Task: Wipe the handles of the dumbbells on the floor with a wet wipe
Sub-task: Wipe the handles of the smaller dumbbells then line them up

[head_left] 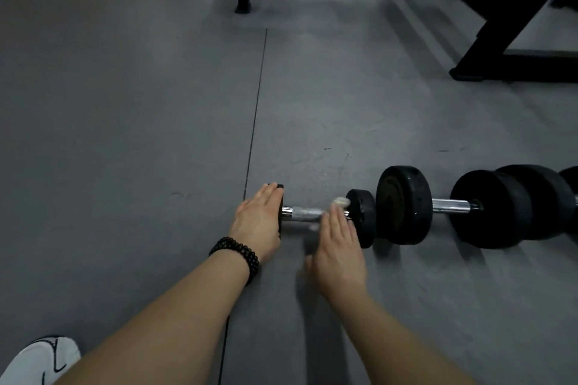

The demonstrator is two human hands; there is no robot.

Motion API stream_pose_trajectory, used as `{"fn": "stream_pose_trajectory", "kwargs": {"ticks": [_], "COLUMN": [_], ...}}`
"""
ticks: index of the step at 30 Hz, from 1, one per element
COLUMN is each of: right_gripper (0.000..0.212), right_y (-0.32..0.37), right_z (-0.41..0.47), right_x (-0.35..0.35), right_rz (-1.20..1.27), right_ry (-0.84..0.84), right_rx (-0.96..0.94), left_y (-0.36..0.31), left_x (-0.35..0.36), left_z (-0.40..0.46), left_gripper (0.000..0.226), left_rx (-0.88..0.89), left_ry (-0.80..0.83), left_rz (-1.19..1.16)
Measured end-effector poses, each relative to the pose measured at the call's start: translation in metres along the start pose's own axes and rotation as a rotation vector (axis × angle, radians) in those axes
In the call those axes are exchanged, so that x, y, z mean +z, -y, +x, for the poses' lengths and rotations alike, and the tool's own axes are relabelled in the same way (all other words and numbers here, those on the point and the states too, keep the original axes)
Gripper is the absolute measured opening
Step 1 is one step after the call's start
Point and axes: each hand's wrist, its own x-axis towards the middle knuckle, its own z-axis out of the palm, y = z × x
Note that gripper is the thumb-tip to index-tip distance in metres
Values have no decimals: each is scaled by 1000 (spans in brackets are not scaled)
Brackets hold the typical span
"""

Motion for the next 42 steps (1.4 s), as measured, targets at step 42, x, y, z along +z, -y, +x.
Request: {"fn": "stream_pose_trajectory", "kwargs": {"ticks": [42], "right_gripper": [82], "right_y": [9], "right_z": [43], "right_x": [10], "right_rz": [49], "right_ry": [-79], "right_rx": [161], "left_y": [8], "left_x": [-13], "left_z": [20], "left_gripper": [88], "left_rx": [-18], "left_ry": [-4], "left_rz": [148]}}
